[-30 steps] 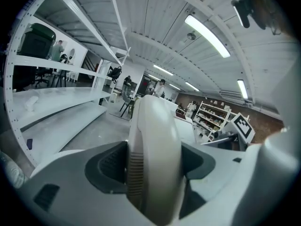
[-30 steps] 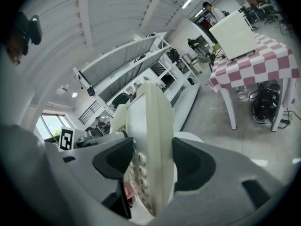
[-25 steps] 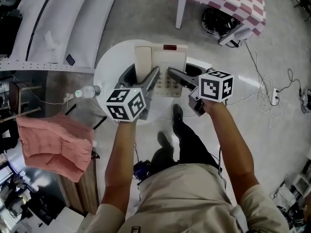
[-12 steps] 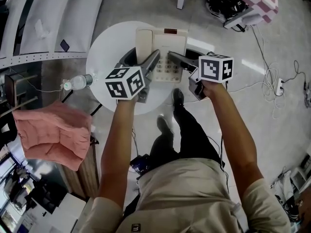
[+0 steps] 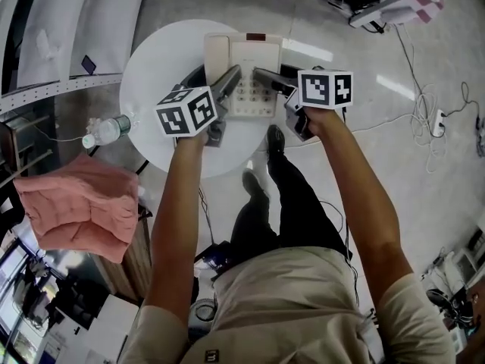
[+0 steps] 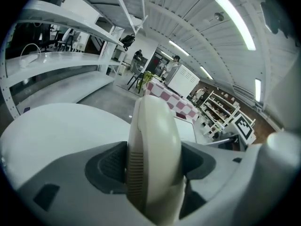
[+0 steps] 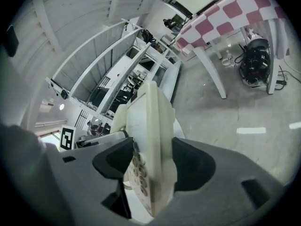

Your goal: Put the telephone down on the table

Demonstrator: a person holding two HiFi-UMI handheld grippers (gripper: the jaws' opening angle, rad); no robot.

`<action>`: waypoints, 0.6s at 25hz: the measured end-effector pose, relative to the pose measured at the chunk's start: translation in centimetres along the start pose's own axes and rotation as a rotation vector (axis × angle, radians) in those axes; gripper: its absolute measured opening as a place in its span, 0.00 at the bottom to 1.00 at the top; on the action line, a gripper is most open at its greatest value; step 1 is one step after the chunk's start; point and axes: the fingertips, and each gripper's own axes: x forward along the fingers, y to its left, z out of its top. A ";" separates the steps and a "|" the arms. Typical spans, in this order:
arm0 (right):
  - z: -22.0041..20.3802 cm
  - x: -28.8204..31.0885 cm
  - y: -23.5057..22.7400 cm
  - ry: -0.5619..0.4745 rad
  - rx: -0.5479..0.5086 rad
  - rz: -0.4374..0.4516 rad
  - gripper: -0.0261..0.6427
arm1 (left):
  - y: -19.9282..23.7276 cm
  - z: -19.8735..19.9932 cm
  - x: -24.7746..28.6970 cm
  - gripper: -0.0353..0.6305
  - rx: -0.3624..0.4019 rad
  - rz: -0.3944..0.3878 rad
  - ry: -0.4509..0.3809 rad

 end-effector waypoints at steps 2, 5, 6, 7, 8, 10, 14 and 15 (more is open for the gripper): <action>-0.1 0.7 -0.9 0.010 0.002 -0.009 0.40 | 0.8 -0.4 0.8 0.54 -0.015 0.001 0.008; -0.3 1.5 -1.9 0.024 0.007 -0.018 0.40 | 1.6 -1.1 1.7 0.54 -0.034 0.004 0.021; -0.4 1.7 -2.3 0.029 0.010 -0.020 0.41 | 1.9 -1.2 2.0 0.54 -0.033 0.010 0.023; -0.5 1.9 -2.6 0.032 0.013 -0.023 0.41 | 2.1 -1.3 2.3 0.54 -0.035 0.013 0.026; -0.6 2.0 -3.0 0.035 0.016 -0.025 0.41 | 2.2 -1.5 2.6 0.54 -0.038 0.012 0.031; -0.7 2.4 -3.6 0.040 0.022 -0.029 0.41 | 2.4 -2.1 3.3 0.54 -0.049 0.004 0.041; -0.8 3.0 -4.4 0.041 0.034 -0.030 0.41 | 3.2 -2.2 3.9 0.54 -0.067 0.019 0.042; -0.8 3.1 -4.4 0.041 0.037 -0.028 0.41 | 3.3 -2.2 4.0 0.54 -0.073 0.024 0.042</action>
